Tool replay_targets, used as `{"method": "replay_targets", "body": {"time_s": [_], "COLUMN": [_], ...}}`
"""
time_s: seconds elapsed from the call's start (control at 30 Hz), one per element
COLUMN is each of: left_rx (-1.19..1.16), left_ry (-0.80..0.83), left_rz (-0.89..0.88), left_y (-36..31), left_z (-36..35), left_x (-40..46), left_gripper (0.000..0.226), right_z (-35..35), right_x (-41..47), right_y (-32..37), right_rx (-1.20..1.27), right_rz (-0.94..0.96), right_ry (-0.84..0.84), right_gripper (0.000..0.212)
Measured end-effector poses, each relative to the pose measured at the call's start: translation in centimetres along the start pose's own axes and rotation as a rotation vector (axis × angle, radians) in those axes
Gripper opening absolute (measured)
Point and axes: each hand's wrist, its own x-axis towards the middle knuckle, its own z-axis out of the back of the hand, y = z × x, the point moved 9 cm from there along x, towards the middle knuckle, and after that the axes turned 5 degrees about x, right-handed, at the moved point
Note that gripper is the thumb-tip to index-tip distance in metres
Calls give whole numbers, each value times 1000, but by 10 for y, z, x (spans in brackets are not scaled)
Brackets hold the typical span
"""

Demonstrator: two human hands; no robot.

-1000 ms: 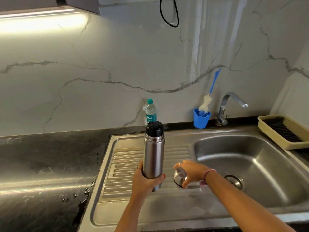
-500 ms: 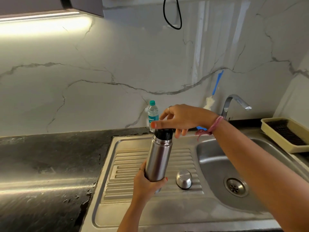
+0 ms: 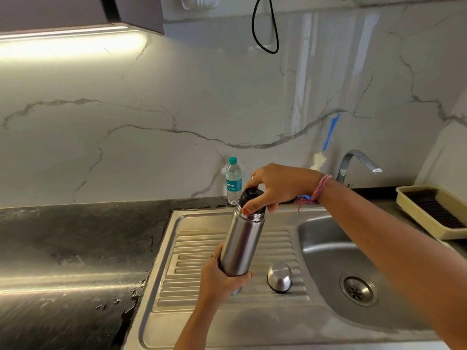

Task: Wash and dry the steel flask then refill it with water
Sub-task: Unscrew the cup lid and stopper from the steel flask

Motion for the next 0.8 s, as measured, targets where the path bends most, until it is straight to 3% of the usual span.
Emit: {"method": "replay_targets", "body": {"time_s": [0.27, 0.4, 0.47, 0.53, 0.6, 0.7, 0.8], "left_rx": [-5, -24, -39, -50, -37, -17, -13], "left_ry": [11, -58, -113, -161, -192, -201, -176], "left_rz": [-9, 17, 31, 33, 26, 22, 14], "left_y": [-1, -1, -4, -10, -15, -19, -22], "left_z": [3, 3, 5, 7, 9, 10, 8], "left_x": [3, 1, -1, -1, -1, -1, 0], "left_gripper": [76, 80, 85, 90, 95, 97, 94], "right_z": [1, 1, -8, -15, -12, -4, 2], "right_x": [0, 1, 4, 5, 1, -7, -10], "right_y": [-1, 1, 0, -3, -5, 0, 6], "right_rx": [16, 50, 90, 106, 82, 67, 119], "right_rz": [39, -7, -74, -176, -251, -237, -172], "right_ry": [-11, -72, -107, -209, -395, -608, -707], "right_gripper": [50, 47, 55, 72, 71, 47, 32]}}
